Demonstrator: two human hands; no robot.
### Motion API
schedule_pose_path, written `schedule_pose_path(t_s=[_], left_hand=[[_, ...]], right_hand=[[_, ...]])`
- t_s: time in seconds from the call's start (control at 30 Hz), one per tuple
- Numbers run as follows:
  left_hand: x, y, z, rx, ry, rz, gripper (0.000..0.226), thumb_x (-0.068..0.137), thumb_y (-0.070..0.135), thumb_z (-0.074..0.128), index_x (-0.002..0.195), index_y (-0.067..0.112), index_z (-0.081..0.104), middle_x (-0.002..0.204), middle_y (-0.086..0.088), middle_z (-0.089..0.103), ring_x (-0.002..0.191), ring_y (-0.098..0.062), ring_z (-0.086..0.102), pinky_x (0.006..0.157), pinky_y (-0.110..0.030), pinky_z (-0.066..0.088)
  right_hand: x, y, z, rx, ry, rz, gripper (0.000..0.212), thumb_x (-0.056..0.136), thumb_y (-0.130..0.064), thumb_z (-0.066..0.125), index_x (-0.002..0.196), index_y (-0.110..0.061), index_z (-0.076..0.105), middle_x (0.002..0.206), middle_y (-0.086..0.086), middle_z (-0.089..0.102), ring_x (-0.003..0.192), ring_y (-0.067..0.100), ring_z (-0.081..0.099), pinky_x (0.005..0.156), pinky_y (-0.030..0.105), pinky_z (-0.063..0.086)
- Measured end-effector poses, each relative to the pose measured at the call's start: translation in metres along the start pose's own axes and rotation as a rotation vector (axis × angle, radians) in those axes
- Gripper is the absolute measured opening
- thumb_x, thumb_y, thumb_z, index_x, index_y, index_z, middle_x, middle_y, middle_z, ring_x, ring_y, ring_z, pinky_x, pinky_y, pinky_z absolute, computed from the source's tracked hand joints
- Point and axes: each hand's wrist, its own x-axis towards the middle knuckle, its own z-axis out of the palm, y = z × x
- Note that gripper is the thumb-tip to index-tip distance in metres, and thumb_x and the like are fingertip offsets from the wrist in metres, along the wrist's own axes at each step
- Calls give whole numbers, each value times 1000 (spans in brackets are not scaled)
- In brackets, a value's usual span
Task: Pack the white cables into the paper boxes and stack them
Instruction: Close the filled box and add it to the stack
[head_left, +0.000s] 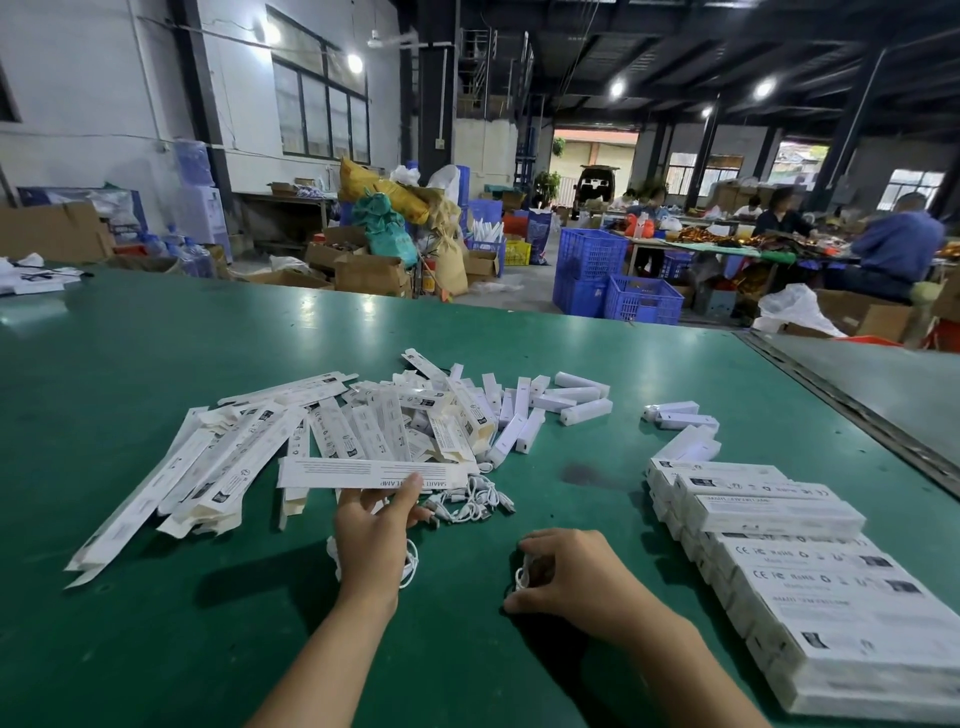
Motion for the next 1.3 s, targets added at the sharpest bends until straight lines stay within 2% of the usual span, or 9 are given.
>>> schedule_pose_path(t_s=[0.1,0.23,0.5,0.67,0.73,0.83,1.0,1.13,1.3], left_hand=[[0,0,0,-7,2,6,23,90,7,71,110,14,62,94,-6,72,55,-13,66,39,-18,44],[0,0,0,-16,1,12,26,89,6,71,113,13,62,96,-6,73,59,-16,66,39,-17,44],[-1,-1,1,-24,-5,9,25,89,5,72,111,13,63,89,-2,74,55,-13,65,39,-18,44],[0,-2,2,-20,-1,-7,24,88,6,72,110,5,62,86,-1,74,55,-13,66,39,-18,43],[0,-2,1,-20,-2,-13,25,88,6,73,111,5,62,85,2,73,55,-13,66,38,-18,43],[-1,0,1,-18,-2,-14,25,88,6,72,111,7,61,89,-2,73,56,-13,67,38,-18,44],[-1,1,2,-4,-5,-19,28,88,6,72,113,6,61,97,-8,73,58,-14,67,38,-18,44],[-1,1,2,-7,-6,-19,26,88,6,72,112,8,62,98,-8,73,63,-18,67,38,-18,44],[-2,3,2,-10,-9,-35,23,88,6,72,107,12,63,93,-3,73,60,-14,67,39,-17,44]], right_hand=[[-1,2,1,-38,32,14,50,67,-59,78,91,-15,70,92,-7,65,88,17,59,73,15,42],[-5,6,6,-53,120,73,62,75,-61,72,124,-24,62,121,-7,63,111,15,56,90,22,42],[-5,8,12,31,178,30,47,76,-45,79,116,-23,70,139,-6,53,123,9,54,98,5,26],[-1,10,20,52,108,6,47,83,-48,72,122,-25,63,149,-9,45,136,7,42,102,13,28],[-1,12,22,43,61,24,41,83,-53,69,113,-26,58,140,-5,55,135,13,44,92,18,35],[-2,19,19,1,65,61,39,80,-63,64,96,-30,50,107,-9,65,105,18,60,72,26,41],[-4,29,6,-29,105,5,51,71,-72,62,85,-23,67,99,-8,68,94,14,63,77,26,48],[-8,31,-3,-71,59,-51,46,75,-69,61,105,-37,74,128,-16,63,121,7,51,97,26,43],[-10,32,-9,-74,9,-19,61,72,-66,68,127,-43,60,133,-12,59,122,7,49,97,18,37]])
